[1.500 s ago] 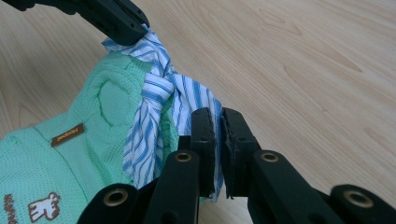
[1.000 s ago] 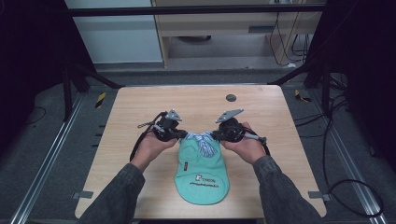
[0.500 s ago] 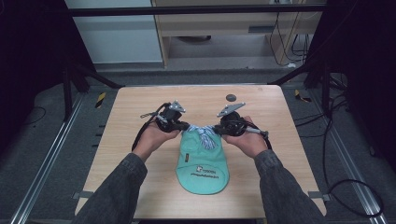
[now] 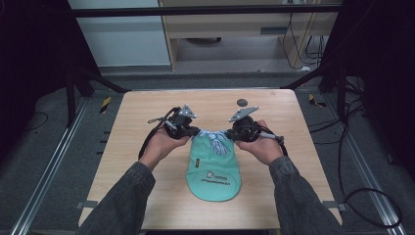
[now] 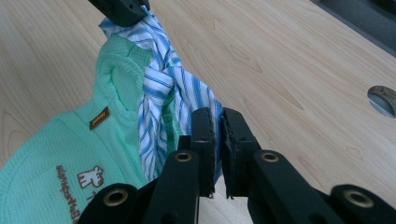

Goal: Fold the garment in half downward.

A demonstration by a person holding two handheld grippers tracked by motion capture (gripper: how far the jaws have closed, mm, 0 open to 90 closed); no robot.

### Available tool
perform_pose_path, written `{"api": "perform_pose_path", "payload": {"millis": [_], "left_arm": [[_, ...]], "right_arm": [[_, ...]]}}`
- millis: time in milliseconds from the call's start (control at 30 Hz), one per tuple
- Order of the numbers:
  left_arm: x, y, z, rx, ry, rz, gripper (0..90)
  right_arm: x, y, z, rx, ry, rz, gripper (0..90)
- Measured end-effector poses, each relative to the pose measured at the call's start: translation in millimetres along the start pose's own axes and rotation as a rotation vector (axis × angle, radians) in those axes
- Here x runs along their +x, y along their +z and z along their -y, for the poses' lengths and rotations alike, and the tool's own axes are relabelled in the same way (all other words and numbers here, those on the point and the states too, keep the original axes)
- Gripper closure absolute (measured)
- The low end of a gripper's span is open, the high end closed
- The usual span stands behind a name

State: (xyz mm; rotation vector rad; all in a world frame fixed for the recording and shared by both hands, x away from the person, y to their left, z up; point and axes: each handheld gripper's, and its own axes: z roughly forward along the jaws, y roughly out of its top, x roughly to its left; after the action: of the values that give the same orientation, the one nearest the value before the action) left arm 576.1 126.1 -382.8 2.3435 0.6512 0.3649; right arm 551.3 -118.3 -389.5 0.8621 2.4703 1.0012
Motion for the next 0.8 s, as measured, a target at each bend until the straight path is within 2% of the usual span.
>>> {"api": "perform_pose_path", "payload": {"millis": [167,333,800], "left_arm": [[-2.5,-2.3,-7.8,0.006,0.029,-0.015,87.1],[-3.1,-1.5,-12.8,0.005,0.039,-0.026,87.1],[3.0,-1.8,-16.7,-0.01,0.023,-0.047,87.1]], "right_arm": [[-2.7,-4.5,-2.6,0.009,-0.011,0.013,84.2],[-5.2,-4.6,-4.0,0.019,-0.015,0.019,84.1],[-12.3,-2.6,-12.0,0.013,-0.03,0.033,84.2]]}}
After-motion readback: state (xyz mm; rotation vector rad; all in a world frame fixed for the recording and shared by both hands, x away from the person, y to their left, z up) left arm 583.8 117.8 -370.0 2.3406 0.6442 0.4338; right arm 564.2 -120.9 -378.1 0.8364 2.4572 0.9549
